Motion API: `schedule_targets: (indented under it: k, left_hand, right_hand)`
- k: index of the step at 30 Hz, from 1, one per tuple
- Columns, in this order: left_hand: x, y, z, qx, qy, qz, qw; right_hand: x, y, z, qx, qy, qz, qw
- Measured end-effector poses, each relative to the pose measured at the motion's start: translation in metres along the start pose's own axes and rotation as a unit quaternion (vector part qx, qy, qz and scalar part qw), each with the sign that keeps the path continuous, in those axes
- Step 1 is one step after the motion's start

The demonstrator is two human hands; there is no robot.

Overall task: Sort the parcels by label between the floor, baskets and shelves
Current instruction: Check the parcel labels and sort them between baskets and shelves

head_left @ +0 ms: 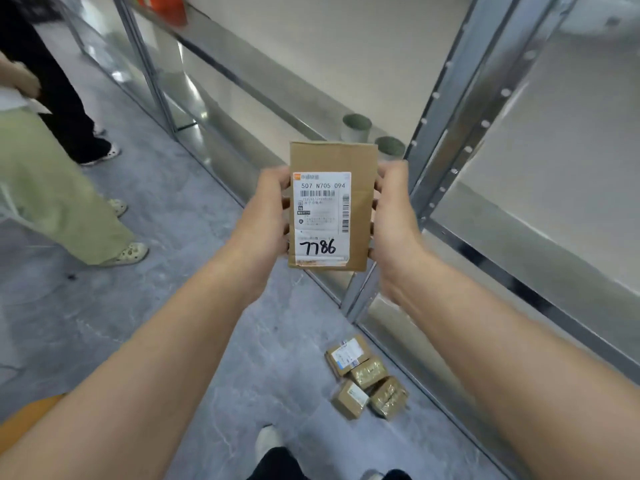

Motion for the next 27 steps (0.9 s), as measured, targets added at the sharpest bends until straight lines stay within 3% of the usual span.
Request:
schedule_targets:
  k: [6, 15, 27]
  left_hand:
    - [0.042, 0.084, -0.092, 0.091, -0.008, 0.032, 0.995]
    - [0.1, 0.213, -0.189, 0.22, -0.031, 0.043, 0.974]
    - [0.153, 0.313, -0.246, 0.272, -0.057, 0.099, 0.955]
  right_hand:
    - [-0.056, 0.048, 0.121, -0.085, 0.002, 0.03, 0.996]
    - [-0.134, 0.12, 0.245, -0.196, 0.03, -0.027, 0.98]
    - [-0.217, 0.184, 0.322, -0.271, 0.041, -0.085, 0.958]
Point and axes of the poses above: each hand's wrist, its own y-axis away from the middle knuckle, its own x-axis out of the palm, z = x × y, the point moved 2 cm from there along -y, towards the middle knuckle, and after that the axes turned 12 degrees about -x, right-handed, at the moved point
